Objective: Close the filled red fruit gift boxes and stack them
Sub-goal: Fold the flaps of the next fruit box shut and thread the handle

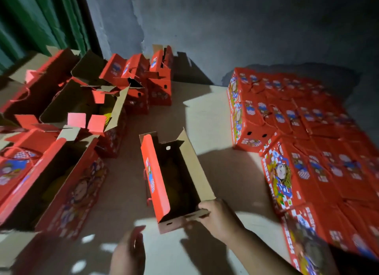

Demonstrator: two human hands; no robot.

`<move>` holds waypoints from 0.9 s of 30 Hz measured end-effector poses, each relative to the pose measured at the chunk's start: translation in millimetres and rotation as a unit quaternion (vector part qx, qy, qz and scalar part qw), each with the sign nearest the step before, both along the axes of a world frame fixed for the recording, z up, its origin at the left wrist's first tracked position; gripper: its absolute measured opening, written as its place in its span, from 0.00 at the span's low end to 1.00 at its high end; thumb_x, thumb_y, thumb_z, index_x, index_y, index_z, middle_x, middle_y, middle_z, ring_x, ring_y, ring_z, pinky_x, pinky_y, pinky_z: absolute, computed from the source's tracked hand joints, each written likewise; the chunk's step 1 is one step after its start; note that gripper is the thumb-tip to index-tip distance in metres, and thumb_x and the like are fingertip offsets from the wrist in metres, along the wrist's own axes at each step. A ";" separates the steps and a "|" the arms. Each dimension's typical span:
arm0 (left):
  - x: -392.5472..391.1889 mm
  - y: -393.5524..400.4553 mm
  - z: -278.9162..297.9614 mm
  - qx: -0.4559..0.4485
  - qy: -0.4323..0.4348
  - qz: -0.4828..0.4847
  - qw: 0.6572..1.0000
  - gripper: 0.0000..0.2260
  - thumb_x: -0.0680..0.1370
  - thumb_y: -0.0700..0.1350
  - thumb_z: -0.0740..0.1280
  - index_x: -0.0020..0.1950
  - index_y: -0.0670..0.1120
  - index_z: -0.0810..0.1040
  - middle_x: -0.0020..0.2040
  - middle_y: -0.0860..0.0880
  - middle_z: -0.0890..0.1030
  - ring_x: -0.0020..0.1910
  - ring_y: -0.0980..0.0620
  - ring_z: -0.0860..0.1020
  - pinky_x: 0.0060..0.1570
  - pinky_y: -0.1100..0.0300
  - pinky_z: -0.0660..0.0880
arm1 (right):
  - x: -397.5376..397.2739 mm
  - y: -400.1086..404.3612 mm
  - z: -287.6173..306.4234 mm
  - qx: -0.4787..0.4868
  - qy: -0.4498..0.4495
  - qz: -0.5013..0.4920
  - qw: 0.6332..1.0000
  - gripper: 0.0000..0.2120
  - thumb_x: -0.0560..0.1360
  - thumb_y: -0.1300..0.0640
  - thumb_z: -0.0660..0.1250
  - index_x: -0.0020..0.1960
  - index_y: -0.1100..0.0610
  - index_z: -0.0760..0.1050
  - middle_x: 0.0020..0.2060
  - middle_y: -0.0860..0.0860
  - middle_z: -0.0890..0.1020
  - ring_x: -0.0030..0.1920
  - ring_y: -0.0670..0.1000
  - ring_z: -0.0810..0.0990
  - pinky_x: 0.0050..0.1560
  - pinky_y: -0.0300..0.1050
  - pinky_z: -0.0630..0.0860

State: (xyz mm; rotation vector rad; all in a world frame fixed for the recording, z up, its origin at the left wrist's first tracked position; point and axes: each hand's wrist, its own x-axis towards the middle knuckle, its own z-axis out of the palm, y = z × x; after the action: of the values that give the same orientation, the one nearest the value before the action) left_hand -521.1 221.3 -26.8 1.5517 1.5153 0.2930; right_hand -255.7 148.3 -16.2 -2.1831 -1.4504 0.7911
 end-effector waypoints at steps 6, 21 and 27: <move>47.7 39.2 71.2 0.360 0.146 -0.323 0.863 0.44 0.69 0.29 0.59 0.82 0.58 0.61 0.83 0.47 0.59 0.81 0.43 0.58 0.70 0.42 0.70 | 11.1 -59.6 3.8 -0.001 -0.002 -0.021 1.000 0.17 0.70 0.58 0.77 0.33 0.53 0.69 0.28 0.47 0.72 0.33 0.46 0.72 0.35 0.44 0.67; 89.1 -46.0 94.4 0.366 0.132 -0.555 0.735 0.11 0.82 0.47 0.63 0.60 0.57 0.82 0.54 0.56 0.83 0.56 0.50 0.80 0.55 0.54 0.76 | 91.6 -153.8 30.5 -0.085 0.094 -0.136 0.983 0.14 0.67 0.55 0.85 0.49 0.54 0.86 0.45 0.46 0.85 0.50 0.48 0.83 0.52 0.42 0.79; 89.4 -99.8 88.4 0.392 0.129 -0.526 0.744 0.02 0.76 0.46 0.73 0.46 0.53 0.84 0.40 0.54 0.84 0.40 0.50 0.83 0.39 0.58 0.76 | 98.8 -165.5 19.8 -0.053 0.103 -0.140 0.983 0.22 0.77 0.77 0.66 0.67 0.63 0.78 0.66 0.58 0.79 0.67 0.57 0.78 0.68 0.51 0.77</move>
State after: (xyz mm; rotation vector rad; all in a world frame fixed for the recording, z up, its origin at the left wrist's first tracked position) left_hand -431.7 121.5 61.5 2.9575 0.4159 0.0225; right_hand -156.9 -17.2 3.6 -2.2417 -0.9945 0.9755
